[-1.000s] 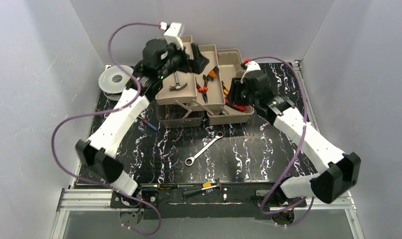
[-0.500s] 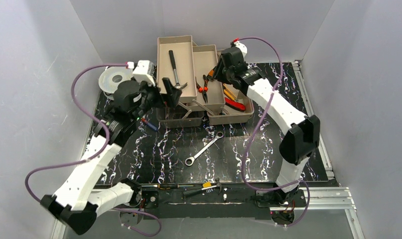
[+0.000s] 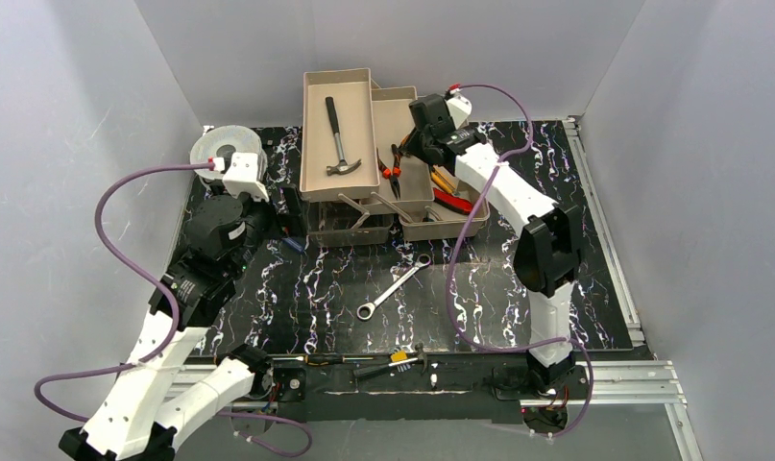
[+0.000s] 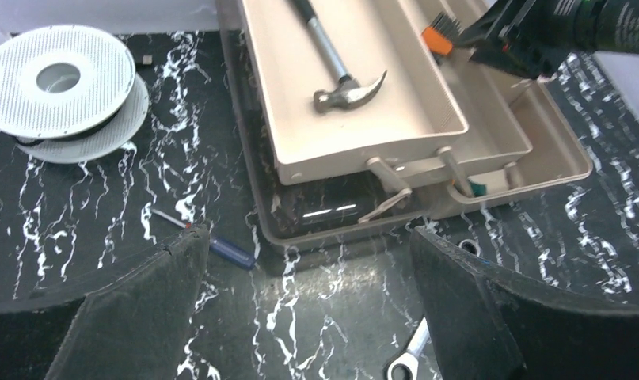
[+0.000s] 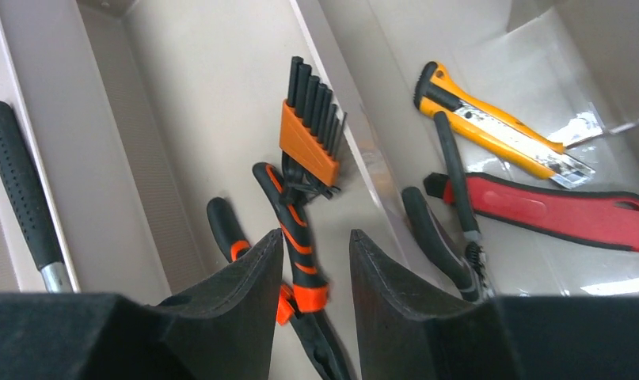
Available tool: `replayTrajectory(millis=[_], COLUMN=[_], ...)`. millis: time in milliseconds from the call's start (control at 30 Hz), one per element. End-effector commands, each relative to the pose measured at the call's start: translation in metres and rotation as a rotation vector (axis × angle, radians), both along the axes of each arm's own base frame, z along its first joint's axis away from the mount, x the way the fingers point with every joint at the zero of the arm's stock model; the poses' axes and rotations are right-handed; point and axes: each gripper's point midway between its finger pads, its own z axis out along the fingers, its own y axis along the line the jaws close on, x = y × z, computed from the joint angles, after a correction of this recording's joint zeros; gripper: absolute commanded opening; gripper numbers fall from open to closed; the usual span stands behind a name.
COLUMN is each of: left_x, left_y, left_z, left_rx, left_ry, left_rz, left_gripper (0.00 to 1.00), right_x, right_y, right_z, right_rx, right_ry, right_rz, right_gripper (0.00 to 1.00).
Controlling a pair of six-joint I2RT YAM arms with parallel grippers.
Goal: Pack the tool kit
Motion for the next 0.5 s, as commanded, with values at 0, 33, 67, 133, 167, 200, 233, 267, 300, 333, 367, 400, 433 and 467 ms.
replayTrajectory(millis=[0,33,67,133,167,200,233,267,300,333,367,400,433,467], left_x=[-0.003,-0.004,-0.004,-0.006,-0.006,-0.006,-0.007,-0.007,-0.007,-0.007,-0.006,-0.006,-0.006,-0.005], left_y=[0.015,0.016,0.017,0.018,0.017,0.017,0.017,0.017,0.018,0.019,0.02,0.021,0.022,0.023], left_z=[-0.018,-0.02,-0.021,-0.023,-0.024,-0.026,-0.027,-0.028,-0.028,-0.029,-0.029,-0.029,-0.029,-0.029], left_rx=[0.077,0.083,0.088,0.091,0.092,0.094,0.096,0.1,0.105,0.111,0.118,0.125,0.134,0.142], left_ry=[0.038,0.041,0.045,0.049,0.052,0.055,0.057,0.059,0.06,0.06,0.059,0.059,0.058,0.057], left_rz=[0.046,0.048,0.049,0.049,0.047,0.044,0.043,0.043,0.045,0.048,0.051,0.053,0.057,0.06], left_gripper=[0.98,0.98,0.98,0.98,0.98,0.98,0.98,0.98,0.98,0.98,0.98,0.98,0.98,0.98], right_x=[0.022,0.025,0.028,0.035,0.038,0.041,0.044,0.047,0.05,0.053,0.056,0.06,0.064,0.069], right_y=[0.005,0.003,0.001,-0.001,-0.003,-0.006,-0.008,-0.009,-0.01,-0.01,-0.01,-0.01,-0.008,-0.005], right_z=[0.016,0.014,0.011,0.007,0.004,0.002,0.001,-0.001,-0.002,-0.003,-0.004,-0.005,-0.004,-0.002], right_rx=[0.049,0.045,0.041,0.026,0.014,0.004,-0.006,-0.013,-0.015,-0.015,-0.018,-0.022,-0.024,-0.025], right_ry=[-0.055,-0.054,-0.055,-0.064,-0.066,-0.069,-0.072,-0.076,-0.081,-0.087,-0.093,-0.101,-0.116,-0.133], right_rz=[-0.062,-0.075,-0.09,-0.108,-0.121,-0.135,-0.145,-0.153,-0.157,-0.156,-0.154,-0.151,-0.141,-0.126], right_gripper=[0.44,0.43,0.43,0.43,0.43,0.43,0.43,0.43,0.43,0.43,0.43,0.43,0.43,0.43])
